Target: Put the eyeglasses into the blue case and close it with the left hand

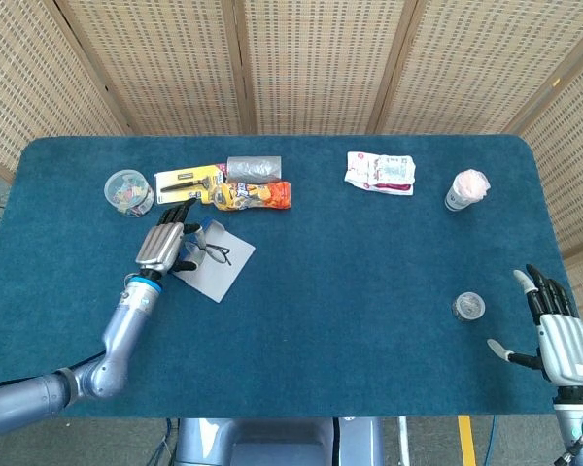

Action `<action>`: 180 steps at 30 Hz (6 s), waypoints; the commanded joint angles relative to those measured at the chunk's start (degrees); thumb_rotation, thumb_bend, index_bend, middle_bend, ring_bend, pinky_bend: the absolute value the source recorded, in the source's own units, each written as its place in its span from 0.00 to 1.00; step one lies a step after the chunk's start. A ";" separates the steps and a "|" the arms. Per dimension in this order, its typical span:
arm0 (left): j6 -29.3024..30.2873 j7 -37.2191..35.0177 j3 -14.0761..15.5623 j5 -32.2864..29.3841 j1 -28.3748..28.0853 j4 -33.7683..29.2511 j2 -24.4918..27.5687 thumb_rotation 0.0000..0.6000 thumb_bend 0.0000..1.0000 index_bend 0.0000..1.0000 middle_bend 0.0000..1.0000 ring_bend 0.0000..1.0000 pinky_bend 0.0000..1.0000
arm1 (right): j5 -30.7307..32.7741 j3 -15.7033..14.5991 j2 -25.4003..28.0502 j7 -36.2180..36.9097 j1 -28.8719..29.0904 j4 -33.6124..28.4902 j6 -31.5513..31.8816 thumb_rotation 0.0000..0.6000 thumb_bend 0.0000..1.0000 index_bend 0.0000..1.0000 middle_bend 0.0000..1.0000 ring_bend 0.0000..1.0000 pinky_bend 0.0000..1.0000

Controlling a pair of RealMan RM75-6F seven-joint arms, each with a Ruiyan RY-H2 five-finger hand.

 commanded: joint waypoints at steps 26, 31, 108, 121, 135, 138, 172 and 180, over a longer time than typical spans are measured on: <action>16.79 14.17 -11.48 -31.97 -10.82 8.58 -15.97 1.00 0.63 0.63 0.00 0.00 0.00 | -0.46 -0.23 0.31 1.36 0.33 0.10 -0.34 1.00 0.00 0.00 0.00 0.00 0.00; 17.37 15.87 -11.91 -33.55 -11.17 9.84 -16.91 1.00 0.63 0.63 0.00 0.00 0.00 | -0.47 -0.22 0.31 1.62 0.29 0.09 -0.21 1.00 0.00 0.00 0.00 0.00 0.00; 12.63 11.34 -3.19 -19.25 4.12 9.69 -12.67 1.00 0.52 0.00 0.00 0.00 0.00 | -0.52 -0.48 0.66 2.64 0.45 -0.25 -0.48 1.00 0.00 0.00 0.00 0.00 0.00; 3.81 6.61 -7.34 -20.36 3.90 20.72 -6.88 1.00 0.52 0.00 0.00 0.00 0.00 | -0.29 -0.57 1.01 3.43 0.57 -0.78 -1.07 1.00 0.00 0.00 0.00 0.00 0.00; -13.65 -9.42 -6.18 -6.36 8.23 6.74 7.15 1.00 0.68 0.00 0.00 0.00 0.00 | -0.45 -0.59 1.00 3.39 0.59 -0.92 -0.98 1.00 0.00 0.00 0.00 0.00 0.00; -22.39 -16.94 -7.74 -5.30 8.01 3.91 9.45 1.00 0.83 0.00 0.00 0.00 0.00 | -0.49 -0.59 1.02 3.56 0.60 -0.86 -0.98 1.00 0.00 0.00 0.00 0.00 0.00; -33.72 -36.26 -3.94 8.22 -2.01 17.56 -0.62 1.00 0.96 0.00 0.00 0.00 0.00 | 0.17 -0.38 1.00 3.60 0.68 -1.14 -1.25 1.00 0.00 0.00 0.00 0.00 0.00; -35.99 -34.98 -0.87 13.16 -2.62 9.16 4.16 1.00 0.96 0.00 0.00 0.00 0.00 | 0.08 -0.37 0.92 3.64 0.59 -0.97 -1.03 1.00 0.00 0.00 0.00 0.00 0.00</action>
